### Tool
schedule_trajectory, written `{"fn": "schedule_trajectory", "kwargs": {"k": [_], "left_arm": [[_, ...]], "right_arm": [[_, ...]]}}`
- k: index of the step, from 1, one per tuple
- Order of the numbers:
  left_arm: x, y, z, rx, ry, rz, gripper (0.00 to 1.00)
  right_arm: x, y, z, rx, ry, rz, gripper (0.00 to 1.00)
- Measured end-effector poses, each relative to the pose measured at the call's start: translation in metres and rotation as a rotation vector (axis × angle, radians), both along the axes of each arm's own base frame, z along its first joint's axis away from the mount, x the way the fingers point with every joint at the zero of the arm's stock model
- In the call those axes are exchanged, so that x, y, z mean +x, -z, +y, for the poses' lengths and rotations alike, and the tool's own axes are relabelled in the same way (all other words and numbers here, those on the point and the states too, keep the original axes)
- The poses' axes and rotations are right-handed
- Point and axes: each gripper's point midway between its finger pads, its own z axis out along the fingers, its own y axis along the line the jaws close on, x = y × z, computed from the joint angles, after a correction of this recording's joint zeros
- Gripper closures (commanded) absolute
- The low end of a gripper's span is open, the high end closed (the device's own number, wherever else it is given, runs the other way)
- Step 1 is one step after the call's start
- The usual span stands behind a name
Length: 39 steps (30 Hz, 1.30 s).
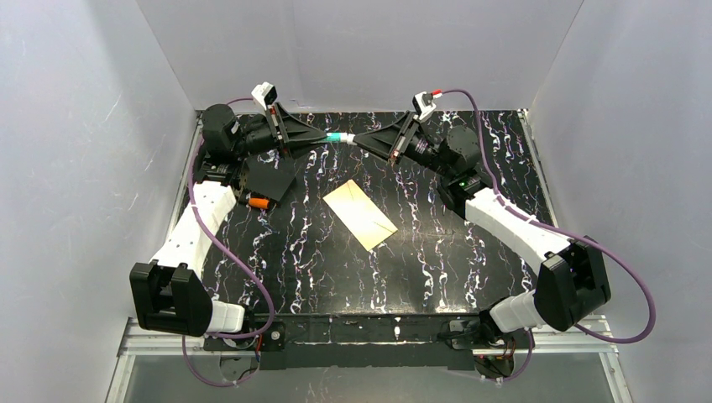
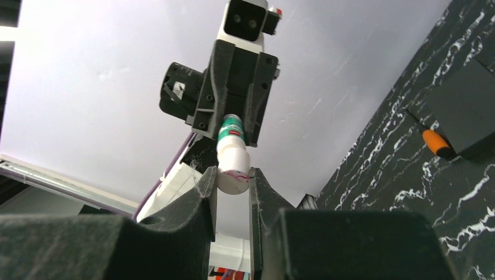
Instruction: Place the letter into the envelope and seal it
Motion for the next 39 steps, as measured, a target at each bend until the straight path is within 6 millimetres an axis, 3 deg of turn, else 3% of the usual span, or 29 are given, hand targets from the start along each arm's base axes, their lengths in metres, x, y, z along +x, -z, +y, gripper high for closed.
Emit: {"fn": "schedule_trajectory", "kwargs": {"k": [24, 39], "left_arm": [[-0.006, -0.017, -0.008, -0.058, 0.024, 0.012, 1.0], [-0.009, 0.003, -0.006, 0.001, 0.107, -0.084, 1.0]], "right_arm": [[-0.006, -0.024, -0.005, 0.148, -0.023, -0.011, 0.96], [-0.008, -0.007, 0.01, -0.068, -0.14, -0.031, 0.99]]}}
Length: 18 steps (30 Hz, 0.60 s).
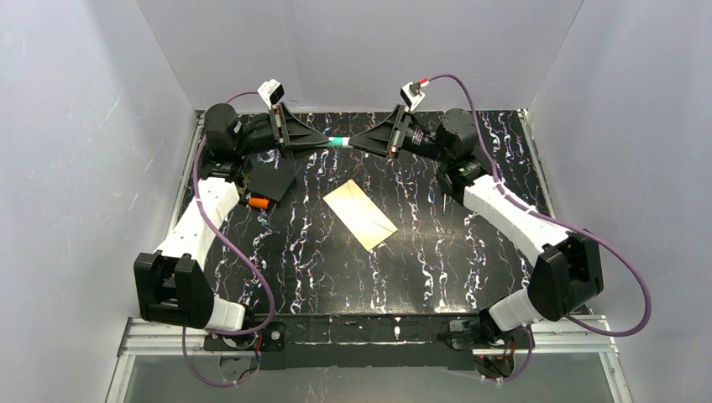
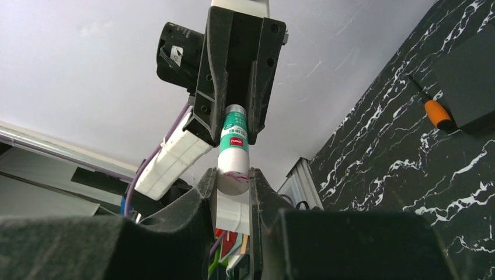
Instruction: Place the letter into the envelope and seal it
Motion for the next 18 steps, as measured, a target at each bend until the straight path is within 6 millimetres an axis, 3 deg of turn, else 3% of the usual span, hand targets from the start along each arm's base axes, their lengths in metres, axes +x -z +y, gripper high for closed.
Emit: {"fn": "schedule_trajectory", "kwargs": {"k": [8, 14, 18], "left_arm": [[0.002, 0.003, -0.005, 0.006, -0.007, -0.02, 1.0], [0.019, 0.001, -0.022, -0.009, -0.12, -0.036, 1.0], [0.033, 0.003, -0.038, -0.02, -0.198, -0.038, 1.0]], "right_arm": [[-0.001, 0.007, 0.0, -0.034, -0.011, 0.01, 0.99], [0.011, 0.01, -0.005, -0.036, 0.041, 0.028, 0.99], [0.006, 0.017, -0.002, -0.054, 0.017, 0.053, 0.99]]}}
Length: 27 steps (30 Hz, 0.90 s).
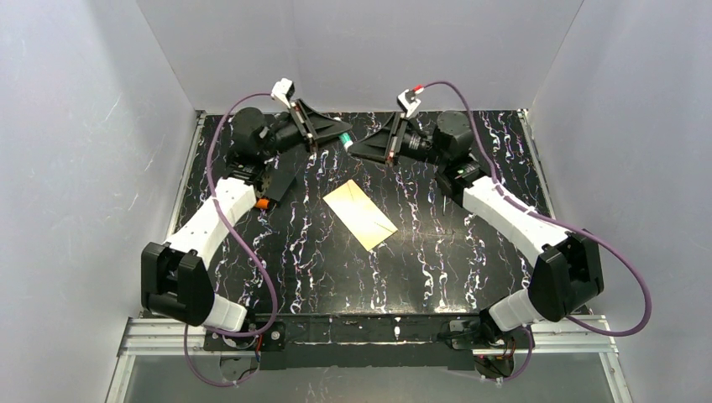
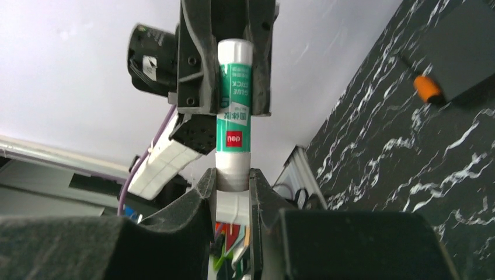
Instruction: Place the letter into the envelope and seal it
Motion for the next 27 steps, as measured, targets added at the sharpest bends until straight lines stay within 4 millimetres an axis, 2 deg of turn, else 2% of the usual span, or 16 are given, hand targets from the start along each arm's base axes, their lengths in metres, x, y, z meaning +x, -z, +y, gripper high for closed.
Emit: {"fn": "schedule_trajectory", "kwargs": {"k": [2, 5, 14, 15, 19, 22, 24, 27], "left_arm": [[0.0, 0.006, -0.013, -0.002, -0.006, 0.009, 1.0], [-0.022, 0.02, -0.038, 0.017, 0.072, 0.029, 1.0], [-0.023, 0.034, -0.043, 0.056, 0.063, 0.05, 1.0], [-0.023, 0.036, -0.043, 0.058, 0.064, 0.053, 1.0], [-0.021, 0.04, -0.04, 0.065, 0.059, 0.063, 1.0], [-0.019, 0.045, -0.035, 0.073, 0.056, 0.083, 1.0], [-0.018, 0.051, -0.027, 0.076, 0.06, 0.113, 1.0], [-0.01, 0.056, -0.015, 0.072, 0.029, 0.149, 1.0]], "right_arm": [[-0.012, 0.008, 0.008, -0.018, -0.045, 0.029, 0.99], [-0.025, 0.019, 0.021, -0.036, -0.091, 0.074, 0.99], [-0.026, 0.032, 0.015, -0.067, -0.07, 0.108, 0.99], [-0.027, 0.033, 0.015, -0.072, -0.068, 0.108, 0.96], [-0.027, 0.037, 0.013, -0.097, -0.058, 0.104, 0.68], [-0.025, 0.041, 0.011, -0.116, -0.035, 0.093, 0.53], [-0.008, 0.045, 0.002, -0.137, 0.046, 0.079, 0.49], [0.016, 0.054, -0.013, -0.178, 0.155, 0.082, 0.38]]}}
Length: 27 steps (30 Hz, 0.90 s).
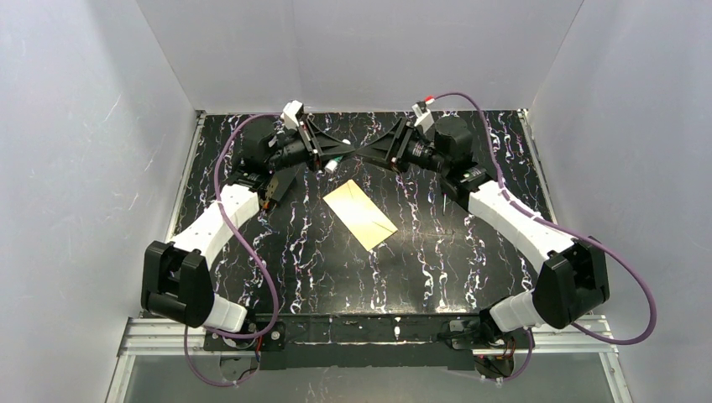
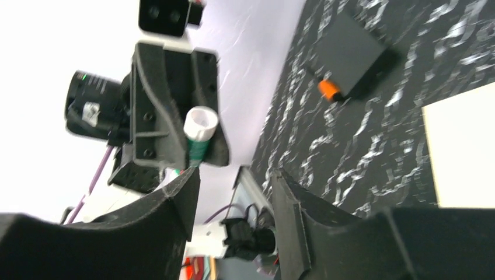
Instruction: Place the letter into the envelope and seal it
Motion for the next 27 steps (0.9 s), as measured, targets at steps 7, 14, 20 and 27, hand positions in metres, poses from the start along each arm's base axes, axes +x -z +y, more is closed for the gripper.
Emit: {"fn": "schedule_trajectory", "kwargs": {"k": [7, 14, 20, 27], "left_arm": [[-0.001, 0.008, 0.007, -0.003, -0.011, 0.056, 1.0], [-0.004, 0.007, 0.006, -0.008, 0.003, 0.064, 1.0], [-0.006, 0.009, 0.009, -0.028, -0.001, 0.127, 1.0], [-0.009, 0.011, 0.009, -0.094, -0.002, 0.328, 1.0]], "right_arm": [[0.02, 0.018, -0.014, -0.07, 0.11, -0.011, 0.2], [0.019, 0.016, -0.008, -0.074, 0.118, -0.04, 0.11], [0.022, 0.006, -0.009, -0.127, 0.092, -0.205, 0.01], [0.024, -0.019, -0.011, -0.252, 0.039, -0.484, 0.01]]}}
